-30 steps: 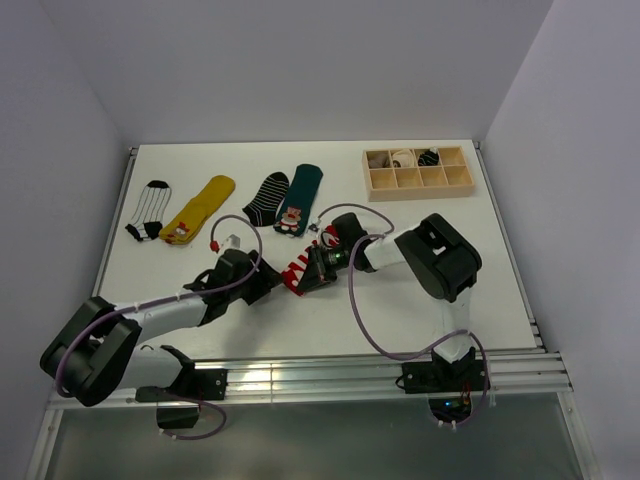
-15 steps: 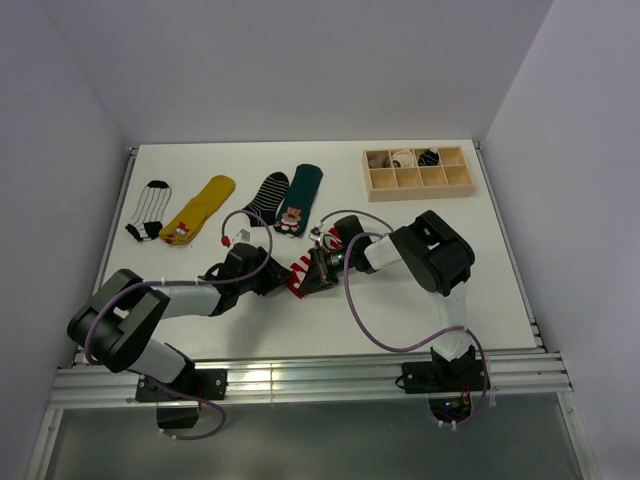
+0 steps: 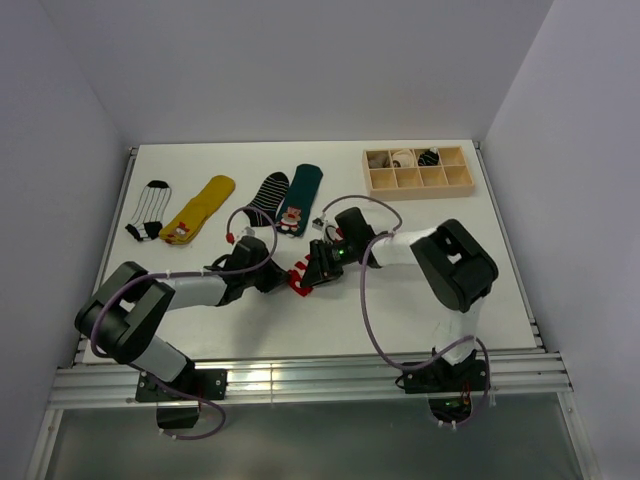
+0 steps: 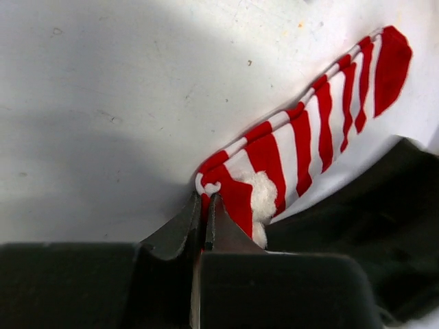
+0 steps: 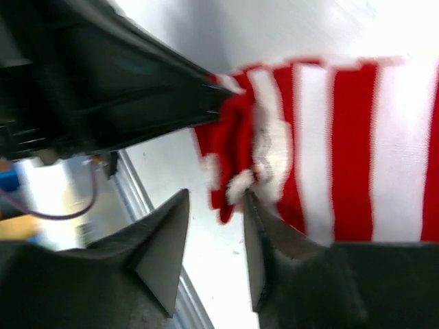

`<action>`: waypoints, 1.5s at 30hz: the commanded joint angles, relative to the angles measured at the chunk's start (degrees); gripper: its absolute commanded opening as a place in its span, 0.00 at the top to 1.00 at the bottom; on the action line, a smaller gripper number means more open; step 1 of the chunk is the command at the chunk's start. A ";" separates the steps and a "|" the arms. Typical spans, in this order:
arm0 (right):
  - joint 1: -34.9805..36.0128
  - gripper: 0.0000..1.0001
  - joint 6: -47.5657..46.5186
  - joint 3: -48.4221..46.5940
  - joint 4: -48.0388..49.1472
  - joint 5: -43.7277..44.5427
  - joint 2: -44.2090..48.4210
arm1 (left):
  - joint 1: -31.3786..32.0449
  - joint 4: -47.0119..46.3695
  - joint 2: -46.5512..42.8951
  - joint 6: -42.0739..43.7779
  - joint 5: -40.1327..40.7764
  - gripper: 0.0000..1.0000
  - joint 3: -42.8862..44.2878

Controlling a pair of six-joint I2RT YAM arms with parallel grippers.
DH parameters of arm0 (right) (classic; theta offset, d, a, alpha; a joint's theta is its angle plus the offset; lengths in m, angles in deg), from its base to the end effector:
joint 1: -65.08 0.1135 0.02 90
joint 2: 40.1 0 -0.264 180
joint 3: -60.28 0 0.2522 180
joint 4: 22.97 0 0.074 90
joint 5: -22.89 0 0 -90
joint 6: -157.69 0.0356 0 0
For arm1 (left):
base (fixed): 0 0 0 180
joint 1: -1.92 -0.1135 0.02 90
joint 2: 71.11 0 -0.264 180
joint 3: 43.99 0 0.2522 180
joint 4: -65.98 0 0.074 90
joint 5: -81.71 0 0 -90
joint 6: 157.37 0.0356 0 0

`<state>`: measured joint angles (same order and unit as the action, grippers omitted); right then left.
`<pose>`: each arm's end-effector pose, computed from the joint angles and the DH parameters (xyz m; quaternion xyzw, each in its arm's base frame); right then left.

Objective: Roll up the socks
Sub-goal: Roll the sock at the center of the board.

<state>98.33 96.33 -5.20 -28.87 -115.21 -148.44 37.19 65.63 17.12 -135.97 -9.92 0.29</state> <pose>0.2802 0.2154 0.1190 -0.1778 0.8482 0.4925 0.0797 0.2221 -0.1583 0.1268 -0.2582 0.8820 -0.3182 0.2326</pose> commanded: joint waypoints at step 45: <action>28.88 0.57 -25.66 4.97 6.20 59.78 10.25 | 0.86 29.40 2.39 2.24 4.27 0.99 11.05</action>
<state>126.73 71.61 2.10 -25.31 -57.85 -137.44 37.65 90.13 18.13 -134.53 -7.36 11.81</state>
